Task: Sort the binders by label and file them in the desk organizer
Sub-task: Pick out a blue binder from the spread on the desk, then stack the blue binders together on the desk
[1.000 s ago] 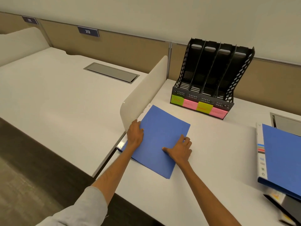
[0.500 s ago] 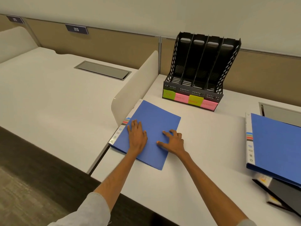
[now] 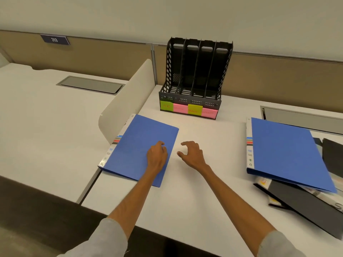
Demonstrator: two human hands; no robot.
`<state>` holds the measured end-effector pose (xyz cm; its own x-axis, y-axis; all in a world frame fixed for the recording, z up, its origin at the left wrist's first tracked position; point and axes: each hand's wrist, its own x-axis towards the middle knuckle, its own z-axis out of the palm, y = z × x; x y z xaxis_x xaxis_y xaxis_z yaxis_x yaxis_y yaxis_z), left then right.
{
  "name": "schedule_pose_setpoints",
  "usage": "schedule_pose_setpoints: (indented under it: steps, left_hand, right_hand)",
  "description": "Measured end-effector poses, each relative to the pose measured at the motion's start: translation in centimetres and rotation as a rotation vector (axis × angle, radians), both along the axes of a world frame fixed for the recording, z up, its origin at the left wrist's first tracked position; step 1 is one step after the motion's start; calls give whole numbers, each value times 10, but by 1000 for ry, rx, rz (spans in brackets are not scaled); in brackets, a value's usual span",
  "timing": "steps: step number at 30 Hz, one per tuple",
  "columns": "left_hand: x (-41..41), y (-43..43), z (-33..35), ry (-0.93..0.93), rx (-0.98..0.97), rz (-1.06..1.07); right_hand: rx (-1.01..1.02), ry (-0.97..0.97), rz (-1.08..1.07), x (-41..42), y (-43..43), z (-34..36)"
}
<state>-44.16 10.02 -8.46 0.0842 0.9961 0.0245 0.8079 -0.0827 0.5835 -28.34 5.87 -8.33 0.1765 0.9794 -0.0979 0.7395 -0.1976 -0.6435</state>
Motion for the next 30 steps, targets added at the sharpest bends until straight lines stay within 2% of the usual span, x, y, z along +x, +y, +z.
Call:
schedule_pose_setpoints:
  steps: [11, 18, 25, 27, 30]
  left_hand:
    - [161, -25, 42, -165, -41, -95]
    - [246, -52, 50, -145, -75, -148]
    - [297, -73, 36, -55, -299, -232]
    - [306, -78, 29, -83, -372, -240]
    - [318, -84, 20, -226, -476, -236]
  right_hand:
    - [291, -5, -343, 151, -46, 44]
    - [169, -93, -540, 256, -95, 46]
    - [25, -172, -700, 321, -141, 36]
    - [-24, -222, -729, 332, -151, 32]
    - [-100, -296, -757, 345, -162, 27]
